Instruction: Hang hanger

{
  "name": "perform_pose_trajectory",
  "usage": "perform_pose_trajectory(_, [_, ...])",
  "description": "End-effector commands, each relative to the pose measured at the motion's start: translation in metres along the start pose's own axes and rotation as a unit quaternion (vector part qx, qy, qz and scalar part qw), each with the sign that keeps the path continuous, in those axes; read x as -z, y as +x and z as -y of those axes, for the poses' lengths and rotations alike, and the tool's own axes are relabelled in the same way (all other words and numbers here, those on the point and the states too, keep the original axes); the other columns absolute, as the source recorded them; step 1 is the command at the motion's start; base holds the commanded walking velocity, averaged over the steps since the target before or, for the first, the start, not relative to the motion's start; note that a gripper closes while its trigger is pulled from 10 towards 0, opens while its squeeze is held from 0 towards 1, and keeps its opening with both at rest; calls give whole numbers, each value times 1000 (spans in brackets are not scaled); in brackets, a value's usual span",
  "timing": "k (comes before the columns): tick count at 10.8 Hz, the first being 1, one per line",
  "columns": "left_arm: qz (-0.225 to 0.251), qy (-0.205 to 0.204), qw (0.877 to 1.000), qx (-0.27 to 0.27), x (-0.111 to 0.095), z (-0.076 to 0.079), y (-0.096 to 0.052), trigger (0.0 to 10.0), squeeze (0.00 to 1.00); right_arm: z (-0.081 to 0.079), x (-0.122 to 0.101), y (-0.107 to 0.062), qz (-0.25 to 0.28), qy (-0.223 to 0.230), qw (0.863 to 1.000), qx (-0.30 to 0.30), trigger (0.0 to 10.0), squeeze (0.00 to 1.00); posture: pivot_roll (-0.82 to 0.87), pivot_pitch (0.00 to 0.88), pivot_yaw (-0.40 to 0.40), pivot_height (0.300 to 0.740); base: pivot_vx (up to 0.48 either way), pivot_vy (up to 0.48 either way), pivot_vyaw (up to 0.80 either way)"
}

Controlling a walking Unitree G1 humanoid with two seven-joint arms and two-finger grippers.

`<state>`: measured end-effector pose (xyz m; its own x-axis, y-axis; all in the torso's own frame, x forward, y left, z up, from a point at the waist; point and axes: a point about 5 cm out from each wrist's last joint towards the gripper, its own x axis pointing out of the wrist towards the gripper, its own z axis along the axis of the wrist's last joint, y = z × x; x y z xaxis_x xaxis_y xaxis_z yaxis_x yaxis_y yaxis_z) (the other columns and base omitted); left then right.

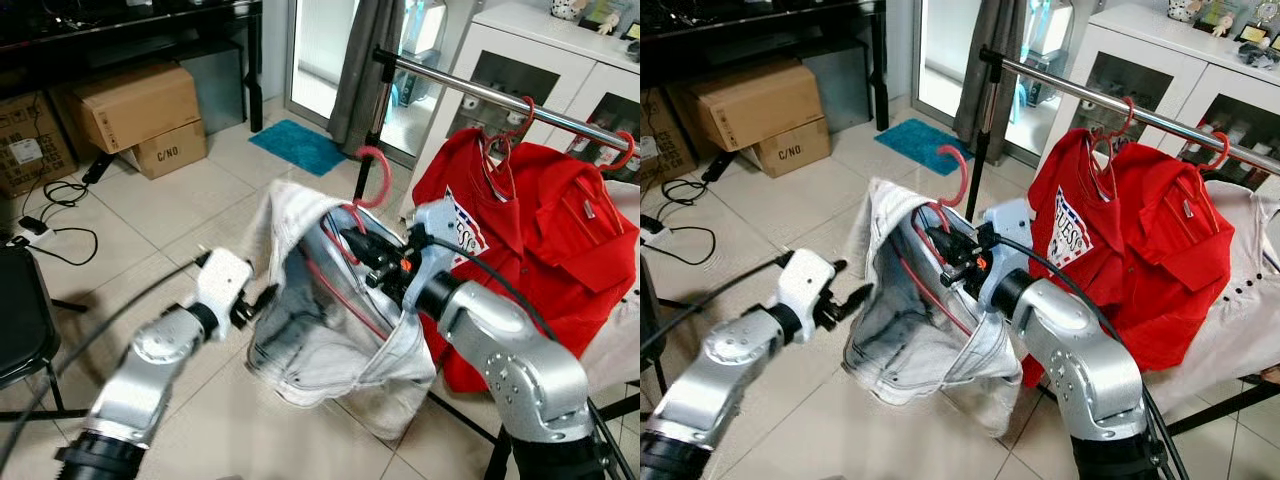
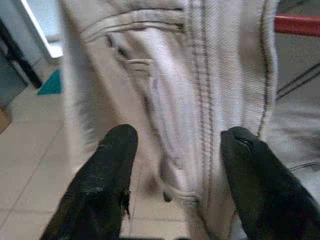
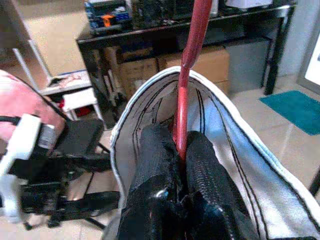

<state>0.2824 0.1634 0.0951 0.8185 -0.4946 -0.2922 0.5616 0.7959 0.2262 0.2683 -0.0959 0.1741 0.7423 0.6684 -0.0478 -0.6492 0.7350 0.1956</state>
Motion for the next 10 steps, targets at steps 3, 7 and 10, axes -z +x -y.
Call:
perform_pose_trajectory(3, [74,17,995,57,-20,18,3,10000,0,-3,-21,-4,32,-19,999,-18,0,0,-77,0,-87,740,0,0,0])
perform_pose_trajectory(7, [128,66,988,62,-32,26,2,10000,1000,-3,-23,-4,30,-22,999,-28,0,0,-75,0,-92,740,0,0,0])
perform_pose_trajectory(10, [55,94,994,-12,-15,8,10,10000,455,-3,-23,-3,31,-19,999,-32,0,0,-82,0,-93,740,0,0,0])
